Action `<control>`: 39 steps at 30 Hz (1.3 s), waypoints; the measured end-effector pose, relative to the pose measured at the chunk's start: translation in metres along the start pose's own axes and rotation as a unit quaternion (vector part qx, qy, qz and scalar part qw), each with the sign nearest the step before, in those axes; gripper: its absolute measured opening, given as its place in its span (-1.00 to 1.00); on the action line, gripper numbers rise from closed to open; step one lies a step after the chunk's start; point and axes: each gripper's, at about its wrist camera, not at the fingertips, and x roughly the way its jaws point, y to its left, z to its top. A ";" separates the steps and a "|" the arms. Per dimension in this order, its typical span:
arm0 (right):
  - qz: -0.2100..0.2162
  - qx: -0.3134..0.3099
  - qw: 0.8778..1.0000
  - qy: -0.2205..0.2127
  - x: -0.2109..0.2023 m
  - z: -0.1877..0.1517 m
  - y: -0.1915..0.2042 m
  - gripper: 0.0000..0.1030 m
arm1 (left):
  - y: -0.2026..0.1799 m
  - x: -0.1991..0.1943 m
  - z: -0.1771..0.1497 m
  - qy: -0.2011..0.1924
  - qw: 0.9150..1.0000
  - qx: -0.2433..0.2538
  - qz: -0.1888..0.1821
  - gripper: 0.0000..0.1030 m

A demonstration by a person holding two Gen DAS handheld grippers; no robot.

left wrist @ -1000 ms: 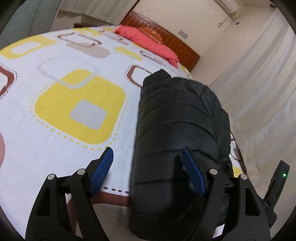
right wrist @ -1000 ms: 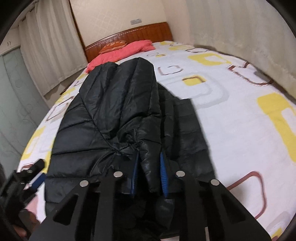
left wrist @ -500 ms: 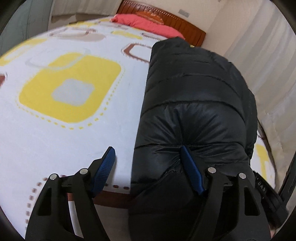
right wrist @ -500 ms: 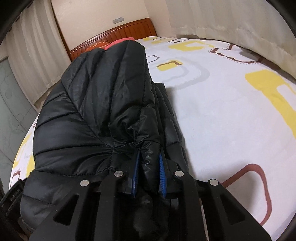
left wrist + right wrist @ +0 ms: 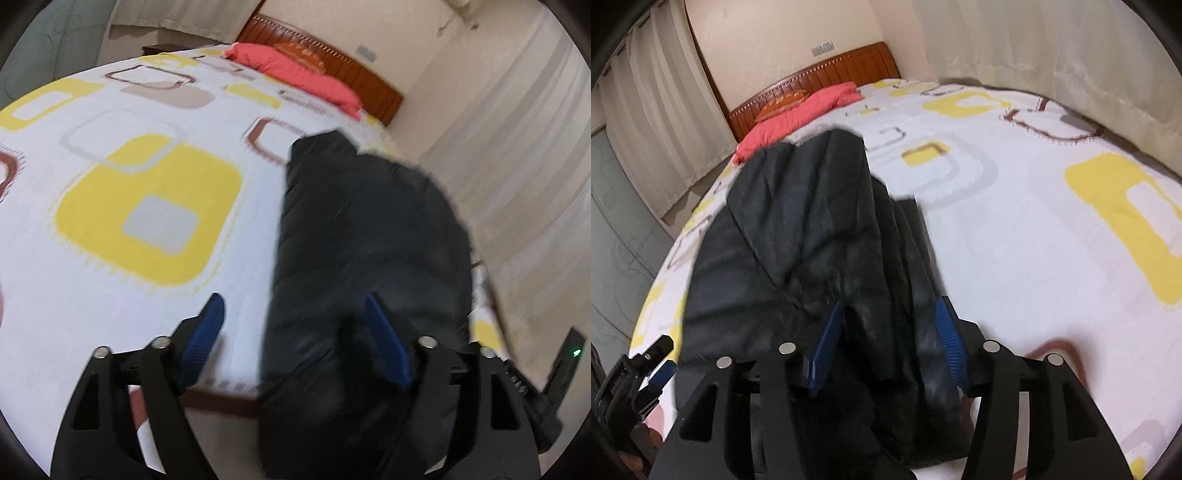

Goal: Fold large clothes
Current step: 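Grasp the folded jacket end with both tools and fold it over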

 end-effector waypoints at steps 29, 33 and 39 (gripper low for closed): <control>-0.050 0.001 0.999 0.022 0.123 0.048 0.017 -0.10 | -0.054 0.127 0.030 0.033 0.993 0.033 0.109 0.56; -0.050 0.006 0.999 0.015 0.128 0.043 0.016 -0.06 | -0.051 0.135 0.028 0.036 0.993 0.031 0.111 0.59; -0.056 0.008 0.998 0.018 0.128 0.043 0.017 -0.03 | -0.052 0.136 0.028 0.040 0.992 0.031 0.113 0.59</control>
